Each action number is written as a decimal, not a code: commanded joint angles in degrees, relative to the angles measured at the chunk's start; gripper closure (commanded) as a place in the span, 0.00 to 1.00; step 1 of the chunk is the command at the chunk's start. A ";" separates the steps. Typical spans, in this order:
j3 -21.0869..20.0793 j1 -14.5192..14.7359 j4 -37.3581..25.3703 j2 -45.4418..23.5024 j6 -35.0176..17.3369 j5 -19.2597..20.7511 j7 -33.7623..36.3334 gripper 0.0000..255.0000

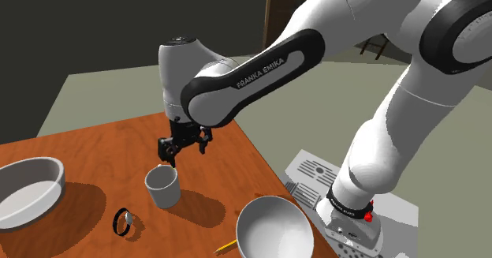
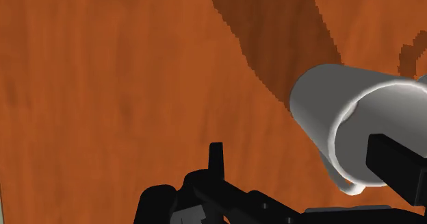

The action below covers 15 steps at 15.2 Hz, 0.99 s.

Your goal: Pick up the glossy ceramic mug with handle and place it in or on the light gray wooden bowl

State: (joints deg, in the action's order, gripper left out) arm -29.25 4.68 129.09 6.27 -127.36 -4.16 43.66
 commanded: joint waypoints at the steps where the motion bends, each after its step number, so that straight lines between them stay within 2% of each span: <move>1: -1.56 0.37 -2.97 -4.90 -1.25 2.69 4.13 0.00; 3: -2.19 1.00 -5.26 -8.48 -1.91 4.92 7.04 0.00; 10: -1.93 1.46 -3.46 -12.26 -6.90 7.70 8.99 0.00; 15: -1.88 1.52 -3.34 -12.60 -7.30 7.96 9.17 0.00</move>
State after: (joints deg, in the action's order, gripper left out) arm -31.14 6.20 125.73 -6.31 -134.64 3.79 52.82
